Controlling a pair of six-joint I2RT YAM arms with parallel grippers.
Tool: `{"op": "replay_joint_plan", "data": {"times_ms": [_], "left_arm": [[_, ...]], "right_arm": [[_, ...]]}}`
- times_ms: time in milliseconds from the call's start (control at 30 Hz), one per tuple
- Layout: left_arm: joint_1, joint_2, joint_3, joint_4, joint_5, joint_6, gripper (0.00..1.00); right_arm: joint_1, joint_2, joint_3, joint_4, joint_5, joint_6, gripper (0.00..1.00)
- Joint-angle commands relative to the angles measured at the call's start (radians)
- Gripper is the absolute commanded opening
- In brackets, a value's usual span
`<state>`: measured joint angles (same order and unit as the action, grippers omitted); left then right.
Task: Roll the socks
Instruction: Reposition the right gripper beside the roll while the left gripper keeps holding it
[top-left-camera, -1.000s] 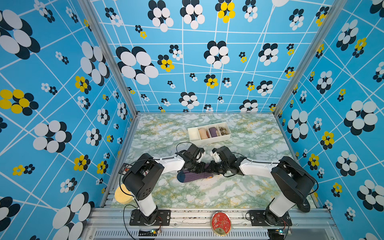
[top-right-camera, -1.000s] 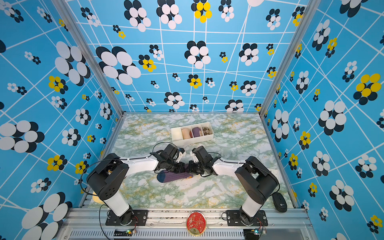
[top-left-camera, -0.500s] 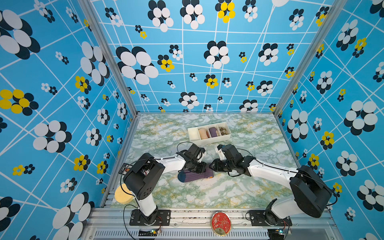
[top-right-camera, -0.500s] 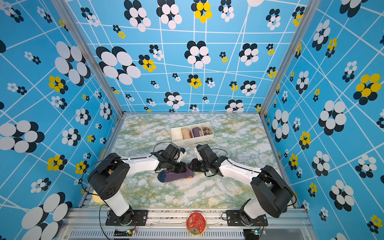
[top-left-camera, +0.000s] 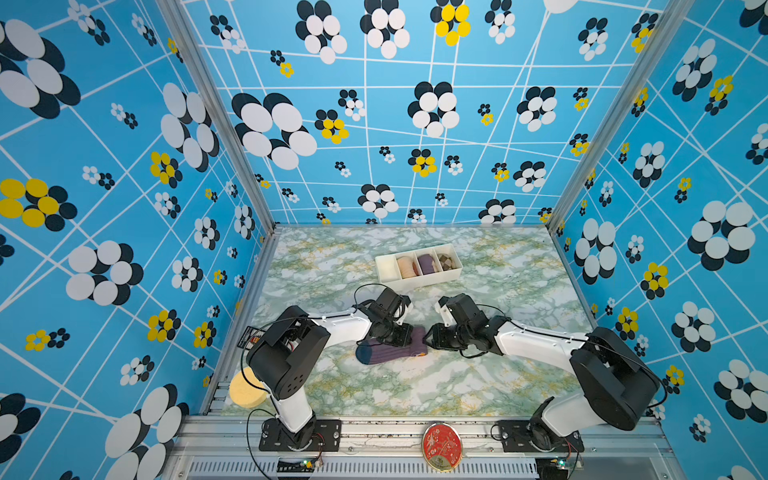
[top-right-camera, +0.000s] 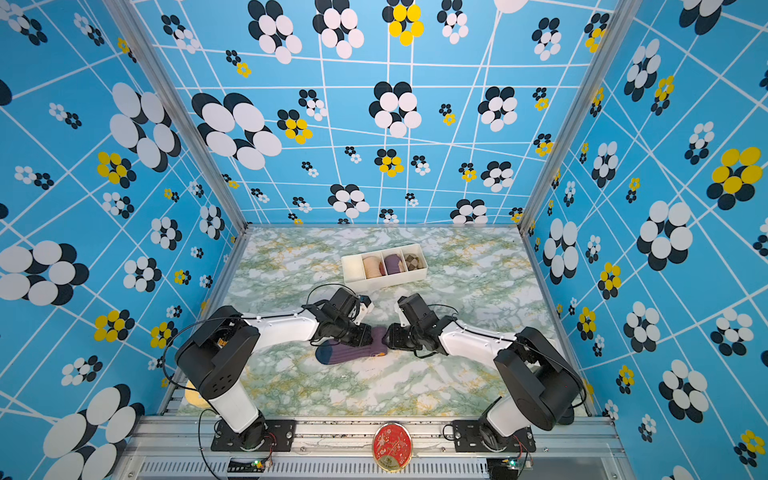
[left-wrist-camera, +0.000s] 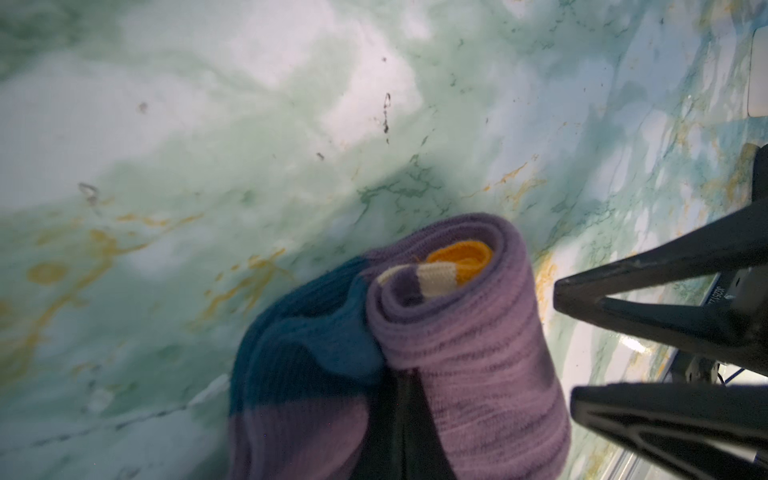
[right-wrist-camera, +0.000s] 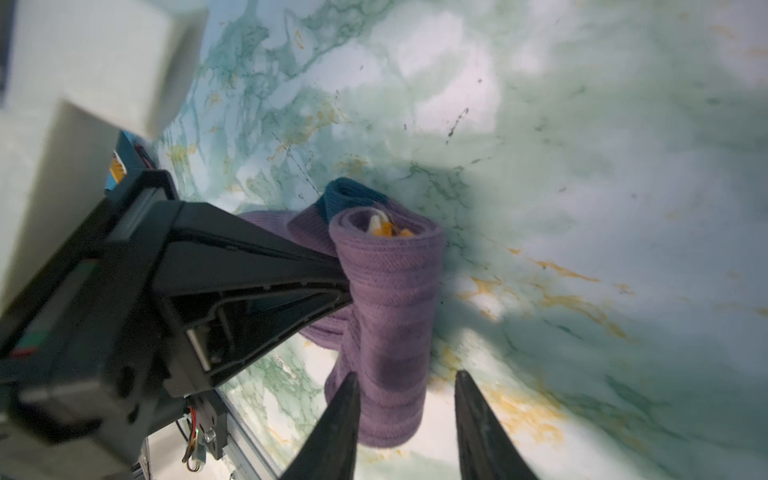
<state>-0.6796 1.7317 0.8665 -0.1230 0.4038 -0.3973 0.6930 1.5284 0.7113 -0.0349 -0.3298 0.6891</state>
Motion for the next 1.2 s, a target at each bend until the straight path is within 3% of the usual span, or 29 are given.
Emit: {"op": "replay_joint_plan", "data": {"times_ms": [0, 867, 1000, 1167], "left_arm": [[-0.011, 0.022, -0.001, -0.035, -0.025, 0.001, 0.0], [-0.009, 0.037, 0.015, -0.027, 0.003, 0.004, 0.0], [-0.009, 0.037, 0.014, -0.022, 0.01, 0.003, 0.0], [-0.006, 0.035, 0.015, -0.013, 0.02, -0.002, 0.0]], "right_arm": [[-0.007, 0.028, -0.015, 0.052, -0.04, 0.012, 0.4], [-0.017, 0.175, -0.012, 0.183, -0.086, 0.026, 0.38], [-0.017, 0.187, -0.014, 0.197, -0.1, 0.033, 0.34], [-0.017, 0.17, -0.019, 0.192, -0.099, 0.028, 0.2]]}}
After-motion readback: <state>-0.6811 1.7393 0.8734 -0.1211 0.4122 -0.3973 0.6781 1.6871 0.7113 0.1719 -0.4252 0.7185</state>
